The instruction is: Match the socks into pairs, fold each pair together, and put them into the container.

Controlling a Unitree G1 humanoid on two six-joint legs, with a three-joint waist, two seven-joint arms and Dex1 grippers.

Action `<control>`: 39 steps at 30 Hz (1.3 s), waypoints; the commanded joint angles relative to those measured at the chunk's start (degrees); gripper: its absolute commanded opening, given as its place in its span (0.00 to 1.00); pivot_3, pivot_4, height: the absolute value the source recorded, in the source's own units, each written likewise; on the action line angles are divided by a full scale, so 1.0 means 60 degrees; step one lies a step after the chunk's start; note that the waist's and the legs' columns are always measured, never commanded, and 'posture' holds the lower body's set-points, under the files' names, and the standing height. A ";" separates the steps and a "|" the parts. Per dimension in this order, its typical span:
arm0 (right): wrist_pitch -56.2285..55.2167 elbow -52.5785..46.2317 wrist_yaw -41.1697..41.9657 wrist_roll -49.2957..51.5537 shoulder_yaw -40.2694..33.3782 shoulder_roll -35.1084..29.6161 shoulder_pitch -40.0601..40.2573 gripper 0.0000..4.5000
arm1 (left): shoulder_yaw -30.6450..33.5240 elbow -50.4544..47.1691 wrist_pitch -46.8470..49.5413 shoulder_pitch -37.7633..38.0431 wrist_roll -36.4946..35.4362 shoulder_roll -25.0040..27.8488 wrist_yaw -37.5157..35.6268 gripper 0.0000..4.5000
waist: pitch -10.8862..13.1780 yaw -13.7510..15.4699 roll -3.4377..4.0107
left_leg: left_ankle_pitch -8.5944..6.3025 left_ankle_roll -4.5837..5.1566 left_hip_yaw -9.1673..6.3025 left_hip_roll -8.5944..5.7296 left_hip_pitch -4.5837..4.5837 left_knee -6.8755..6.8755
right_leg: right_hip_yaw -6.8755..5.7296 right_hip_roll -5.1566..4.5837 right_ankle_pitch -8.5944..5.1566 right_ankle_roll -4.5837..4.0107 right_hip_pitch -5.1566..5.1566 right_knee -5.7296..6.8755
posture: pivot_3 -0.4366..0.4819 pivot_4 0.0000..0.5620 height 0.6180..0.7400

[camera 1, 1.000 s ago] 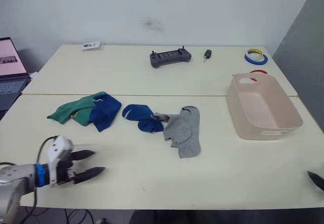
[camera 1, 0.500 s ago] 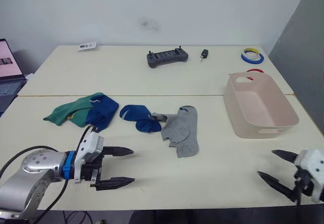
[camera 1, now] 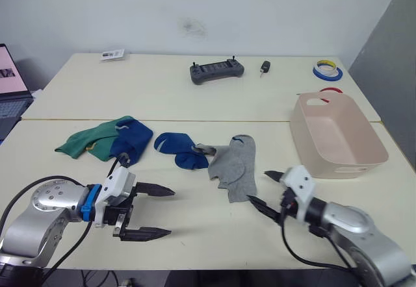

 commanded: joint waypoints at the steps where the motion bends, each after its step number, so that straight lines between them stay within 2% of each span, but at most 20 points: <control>1: 0.0193 0.0247 -0.0173 -0.0299 0.0905 0.0367 -0.0558 1.00 | 0.0012 -0.0253 -0.0052 0.0003 -0.0043 0.0086 -0.0025 0.99 | 0.0000 -0.0003 0.0000 | 0.0000 0.0001 0.0000 0.0002 0.0000 0.0000 | 0.0000 -0.0001 0.0000 0.0000 -0.0001 0.0000 | 0.48 0.27 1.00; 7: 0.0612 0.0705 -0.0404 -0.0702 0.2003 0.0921 -0.1353 1.00 | 0.0104 -0.0427 0.0206 -0.0140 -0.0224 0.0264 -0.0037 0.99 | 0.0001 -0.0007 0.0001 | -0.0001 0.0003 -0.0007 0.0007 -0.0002 0.0000 | -0.0004 -0.0001 0.0000 -0.0001 -0.0006 0.0001 | 0.48 0.27 1.00; 12: 0.1148 0.0996 -0.0904 -0.0937 0.2026 0.1315 -0.1530 1.00 | 0.0068 -0.0456 0.0287 -0.0300 -0.0242 0.0281 -0.0011 0.99 | 0.0000 -0.0005 0.0000 | 0.0000 0.0004 -0.0013 0.0004 0.0000 0.0005 | -0.0008 0.0000 0.0005 -0.0009 -0.0007 0.0013 | 0.48 0.27 1.00; 15: 0.1339 0.0898 -0.1095 -0.1267 0.2132 0.1140 -0.1502 1.00 | 0.0043 -0.0478 0.0281 -0.0335 -0.0225 0.0222 0.0028 0.99 | 0.0000 -0.0007 0.0001 | 0.0000 0.0004 -0.0013 0.0004 0.0001 0.0008 | -0.0007 0.0000 0.0005 -0.0009 -0.0006 0.0014 | 0.48 0.27 1.00; 20: 0.0640 0.0705 -0.1354 -0.2037 0.2208 0.0736 -0.1425 1.00 | -0.0066 -0.0396 0.0216 -0.0469 -0.0168 0.0064 0.0142 0.99 | -0.0001 0.0000 0.0000 | 0.0000 0.0004 -0.0014 0.0003 0.0000 0.0014 | -0.0009 -0.0001 0.0005 -0.0009 -0.0006 0.0016 | 0.48 0.27 1.00; 25: 0.0701 -0.0046 -0.1118 -0.1674 0.1755 0.0485 -0.0631 1.00 | -0.0163 -0.0406 0.0219 -0.0538 -0.0170 -0.0034 0.0204 0.99 | -0.0001 -0.0002 -0.0001 | -0.0001 0.0005 -0.0016 0.0004 -0.0003 0.0023 | -0.0010 0.0000 0.0005 -0.0009 -0.0004 0.0025 | 0.48 0.27 1.00; 29: 0.0583 0.0073 -0.1193 -0.1665 0.1733 0.0681 -0.0356 1.00 | -0.0284 -0.0416 0.0193 -0.0578 -0.0148 -0.0101 0.0254 0.99 | -0.0002 -0.0031 -0.0002 | -0.0001 0.0005 -0.0017 0.0006 -0.0001 0.0029 | -0.0007 0.0001 0.0005 -0.0009 -0.0004 0.0031 | 0.48 0.27 1.00; 39: 0.0495 0.0925 -0.0795 -0.1776 0.2154 0.1071 -0.1038 1.00 | -0.0349 -0.0259 0.0098 -0.0695 -0.0098 -0.0080 0.0166 0.99 | -0.0001 -0.0029 -0.0001 | -0.0002 0.0008 -0.0026 0.0005 0.0001 0.0102 | -0.0004 0.0011 0.0004 -0.0009 -0.0011 0.0117 | 0.48 0.27 1.00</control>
